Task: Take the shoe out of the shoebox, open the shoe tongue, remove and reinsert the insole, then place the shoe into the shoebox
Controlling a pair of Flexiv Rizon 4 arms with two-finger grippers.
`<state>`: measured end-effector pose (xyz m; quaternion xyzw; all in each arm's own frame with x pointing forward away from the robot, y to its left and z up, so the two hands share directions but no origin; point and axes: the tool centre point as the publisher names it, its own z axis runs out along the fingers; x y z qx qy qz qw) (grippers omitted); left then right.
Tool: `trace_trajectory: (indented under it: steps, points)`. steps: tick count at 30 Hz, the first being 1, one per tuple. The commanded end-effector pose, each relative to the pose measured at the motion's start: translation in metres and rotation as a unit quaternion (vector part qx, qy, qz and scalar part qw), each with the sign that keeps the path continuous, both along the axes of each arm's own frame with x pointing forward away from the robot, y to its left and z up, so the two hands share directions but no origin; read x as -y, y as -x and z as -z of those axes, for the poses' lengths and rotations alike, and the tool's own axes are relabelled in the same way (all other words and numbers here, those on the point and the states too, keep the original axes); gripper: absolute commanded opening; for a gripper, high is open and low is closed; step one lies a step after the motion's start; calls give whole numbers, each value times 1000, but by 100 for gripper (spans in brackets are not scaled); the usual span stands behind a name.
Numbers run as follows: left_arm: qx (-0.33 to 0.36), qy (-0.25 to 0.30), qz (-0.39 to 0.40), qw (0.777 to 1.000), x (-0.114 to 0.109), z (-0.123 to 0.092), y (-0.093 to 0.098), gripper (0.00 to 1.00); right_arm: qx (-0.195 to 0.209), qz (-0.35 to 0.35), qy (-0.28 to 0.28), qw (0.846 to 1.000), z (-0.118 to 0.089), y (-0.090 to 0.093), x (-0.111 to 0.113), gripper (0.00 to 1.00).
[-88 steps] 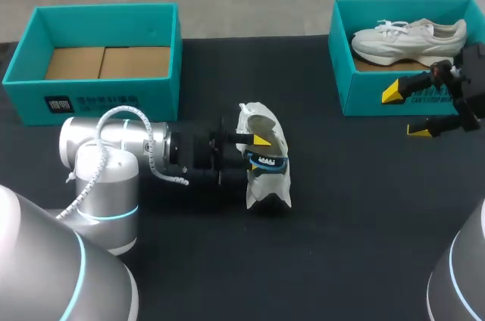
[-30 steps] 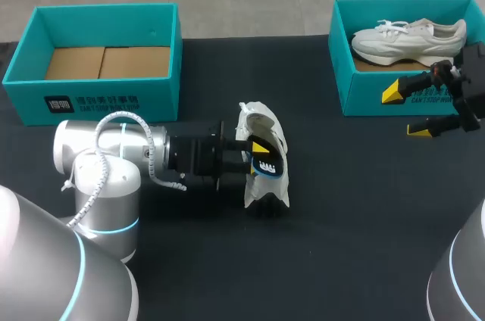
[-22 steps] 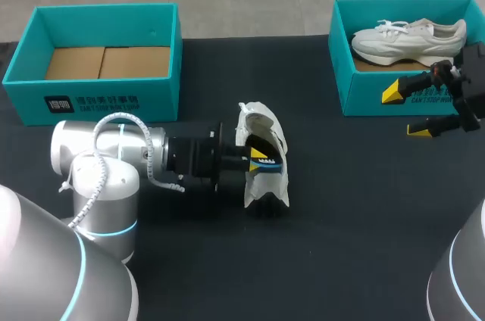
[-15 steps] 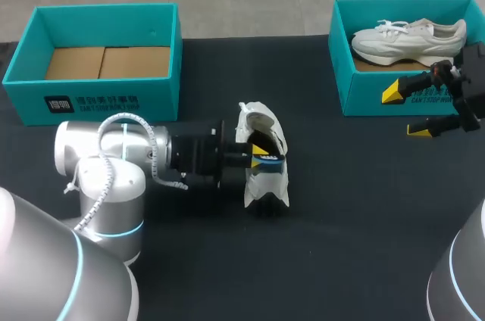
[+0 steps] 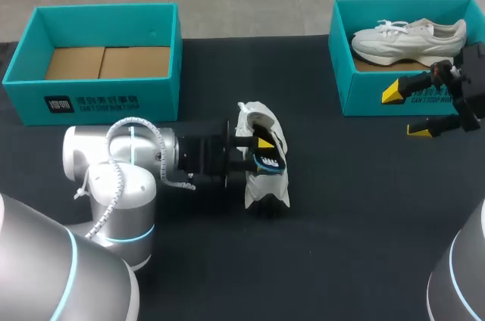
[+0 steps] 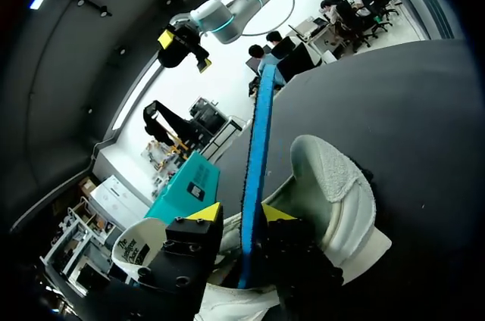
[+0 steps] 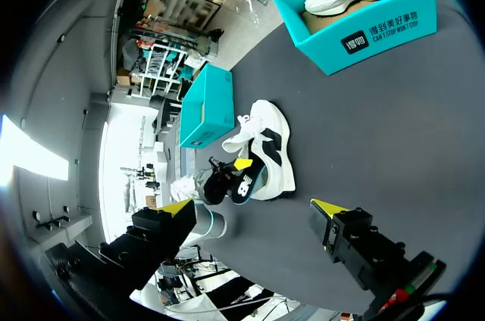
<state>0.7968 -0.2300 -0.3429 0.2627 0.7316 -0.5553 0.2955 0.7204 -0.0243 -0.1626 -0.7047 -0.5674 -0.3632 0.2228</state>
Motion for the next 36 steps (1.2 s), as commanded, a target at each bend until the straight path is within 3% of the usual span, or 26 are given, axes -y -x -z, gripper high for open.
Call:
trace_trajectory:
  steps: [1, 9, 19, 31, 35, 36]
  points:
    - [-1, -5, 4, 1000, -12, -8, 12, 47, 0, 1, 1, 1000, 0, 1, 0, 100]
    - [4, -13, 6, 1000, -14, -7, 16, 33, 0, 1, 1, 1000, 0, 1, 0, 100]
    - [4, -18, 10, 1000, -15, -8, 16, 0, 0, 1, 1, 1000, 0, 1, 0, 100]
    - [8, -24, -10, 1000, -8, 8, -12, 0, 0, 1, 1, 1000, 0, 1, 0, 100]
    - [1, -20, -7, 1000, -8, 7, -11, 1, 0, 1, 1, 1000, 0, 1, 0, 100]
    - [-1, -16, -4, 1000, -8, 4, -9, 22, 0, 1, 1, 1000, 0, 1, 0, 100]
